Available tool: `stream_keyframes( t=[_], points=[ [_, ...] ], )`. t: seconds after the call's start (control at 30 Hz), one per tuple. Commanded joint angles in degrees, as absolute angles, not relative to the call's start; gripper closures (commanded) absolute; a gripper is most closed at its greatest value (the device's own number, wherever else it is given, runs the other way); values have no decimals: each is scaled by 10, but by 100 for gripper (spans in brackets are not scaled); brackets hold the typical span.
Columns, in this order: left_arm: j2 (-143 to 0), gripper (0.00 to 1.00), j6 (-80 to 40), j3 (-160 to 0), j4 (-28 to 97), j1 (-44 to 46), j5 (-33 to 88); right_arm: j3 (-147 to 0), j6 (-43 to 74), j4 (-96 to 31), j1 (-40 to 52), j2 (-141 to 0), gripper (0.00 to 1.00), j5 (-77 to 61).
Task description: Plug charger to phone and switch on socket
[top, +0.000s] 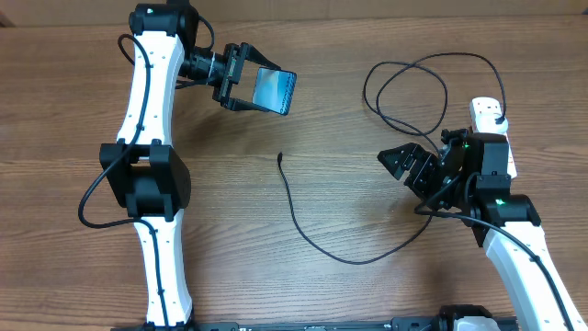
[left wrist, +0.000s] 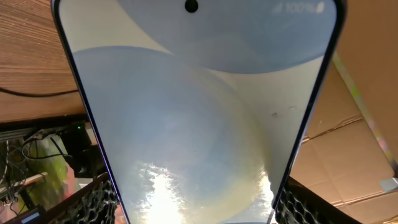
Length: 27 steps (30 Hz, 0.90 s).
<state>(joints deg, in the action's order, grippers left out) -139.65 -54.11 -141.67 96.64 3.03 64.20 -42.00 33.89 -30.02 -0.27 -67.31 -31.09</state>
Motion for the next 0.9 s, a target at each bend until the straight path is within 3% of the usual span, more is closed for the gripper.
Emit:
stream_keyframes(
  t=[0.0,0.87],
  points=[
    [-1394,96,-549,-1416,968,35,654,-435,341,-297,-1,-674,0,-307],
    [-1394,96,-551,-1416,968,38,623,-435,341,-297,-1,-674,0,-307]
  ],
)
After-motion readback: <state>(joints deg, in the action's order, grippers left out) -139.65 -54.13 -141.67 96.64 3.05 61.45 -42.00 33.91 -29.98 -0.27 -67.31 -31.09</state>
